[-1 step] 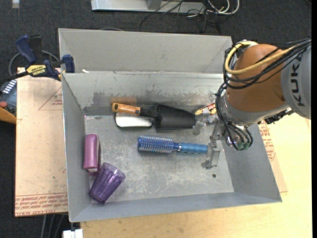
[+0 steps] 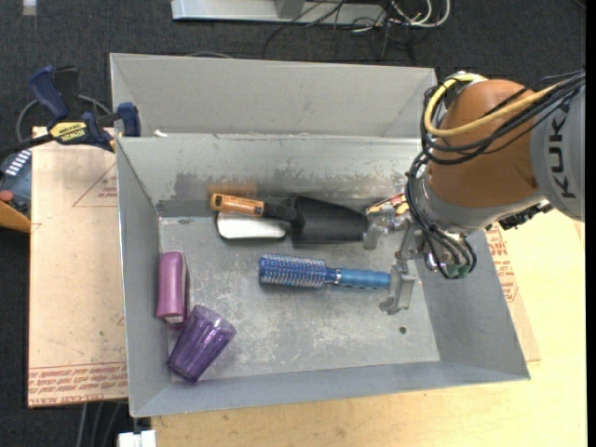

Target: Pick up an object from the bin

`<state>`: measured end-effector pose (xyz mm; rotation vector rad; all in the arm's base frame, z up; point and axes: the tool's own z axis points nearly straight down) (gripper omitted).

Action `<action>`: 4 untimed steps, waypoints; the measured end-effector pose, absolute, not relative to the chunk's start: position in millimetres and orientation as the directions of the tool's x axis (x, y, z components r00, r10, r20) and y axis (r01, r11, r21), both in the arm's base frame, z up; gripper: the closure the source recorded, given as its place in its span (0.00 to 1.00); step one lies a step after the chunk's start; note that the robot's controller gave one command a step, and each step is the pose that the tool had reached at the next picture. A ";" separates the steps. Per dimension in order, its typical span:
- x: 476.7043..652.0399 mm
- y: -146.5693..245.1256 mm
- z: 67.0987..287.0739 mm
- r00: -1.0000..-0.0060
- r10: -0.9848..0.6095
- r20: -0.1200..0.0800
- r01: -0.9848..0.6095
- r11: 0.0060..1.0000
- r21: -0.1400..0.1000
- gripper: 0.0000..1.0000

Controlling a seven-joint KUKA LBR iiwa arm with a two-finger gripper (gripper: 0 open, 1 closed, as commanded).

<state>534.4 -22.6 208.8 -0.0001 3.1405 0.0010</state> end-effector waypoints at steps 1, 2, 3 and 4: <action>558.0 -10.5 112.4 -0.999 0.036 -0.001 0.036 0.999 0.002 0.00; 564.9 7.8 94.8 -0.999 0.040 -0.002 0.040 0.999 0.002 1.00; 564.8 7.9 94.8 -0.999 0.040 -0.002 0.040 0.999 0.002 1.00; 551.0 42.1 69.8 -1.000 0.026 -0.002 0.026 1.000 0.003 1.00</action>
Offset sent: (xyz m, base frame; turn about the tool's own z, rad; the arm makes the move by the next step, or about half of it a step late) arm 0.0305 0.0296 -0.1130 0.0421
